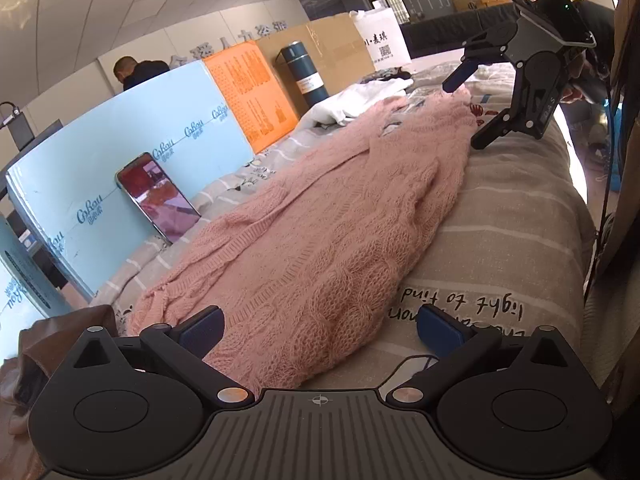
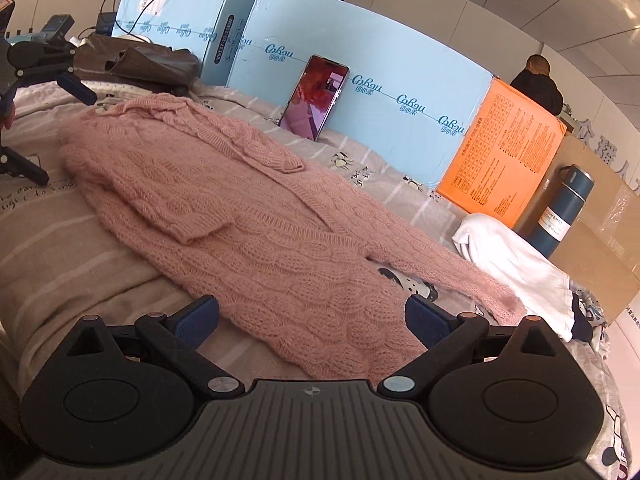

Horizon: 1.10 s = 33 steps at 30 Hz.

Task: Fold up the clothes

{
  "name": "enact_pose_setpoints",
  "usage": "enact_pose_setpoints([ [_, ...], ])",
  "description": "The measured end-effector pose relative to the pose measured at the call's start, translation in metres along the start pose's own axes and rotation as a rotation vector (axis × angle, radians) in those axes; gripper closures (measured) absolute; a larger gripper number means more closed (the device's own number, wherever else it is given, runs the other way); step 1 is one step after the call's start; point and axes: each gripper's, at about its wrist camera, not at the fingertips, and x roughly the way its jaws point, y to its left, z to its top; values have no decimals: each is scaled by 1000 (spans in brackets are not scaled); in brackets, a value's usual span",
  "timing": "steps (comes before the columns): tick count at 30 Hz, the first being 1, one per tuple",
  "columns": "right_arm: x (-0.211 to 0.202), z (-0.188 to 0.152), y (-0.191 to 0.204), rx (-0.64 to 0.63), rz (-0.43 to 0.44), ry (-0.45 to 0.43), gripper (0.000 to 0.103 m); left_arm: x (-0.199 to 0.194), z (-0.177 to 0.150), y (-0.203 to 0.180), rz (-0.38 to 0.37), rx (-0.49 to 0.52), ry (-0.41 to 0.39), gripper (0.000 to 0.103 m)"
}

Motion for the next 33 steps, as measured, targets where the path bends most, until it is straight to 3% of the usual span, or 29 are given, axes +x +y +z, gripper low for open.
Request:
enact_pose_setpoints([
  [4, 4, -4, 2, -43, 1, 29, 3, 8, 4, 0, 10, 2, -2, 0],
  [10, 24, 14, 24, -68, 113, -49, 3, 26, 17, -10, 22, 56, -44, 0],
  [15, 34, 23, 28, -72, 126, -74, 3, 26, 11, 0, 56, 42, -29, 0],
  [18, 35, 15, 10, -20, 62, -37, 3, 20, 0, 16, 112, -9, 7, 0],
  [21, 30, -2, -19, 84, -67, 15, 5, 16, -6, 25, 150, -44, 6, 1],
  [23, 25, -7, -28, 118, -116, 15, 6, 15, -5, 28, 113, -56, -3, 8],
  [25, 21, -10, -35, 146, -116, -13, 13, 17, -3, 28, 42, -46, -13, 35],
  [26, 18, -9, -35, 159, -76, -40, 28, 18, -1, 28, 6, -36, -18, 44],
  [27, 17, -8, -35, 165, -25, -59, 47, 20, 0, 27, -29, -26, -23, 65],
  [28, 18, -7, -35, 169, 13, -74, 56, 20, 1, 27, -54, -22, -31, 74],
  [30, 20, -2, -38, 182, 63, -104, 79, 17, 2, 32, -50, -44, -63, 77],
  [33, 24, 7, -48, 221, 95, -158, 86, 15, 5, 47, 21, -107, -124, 76],
])
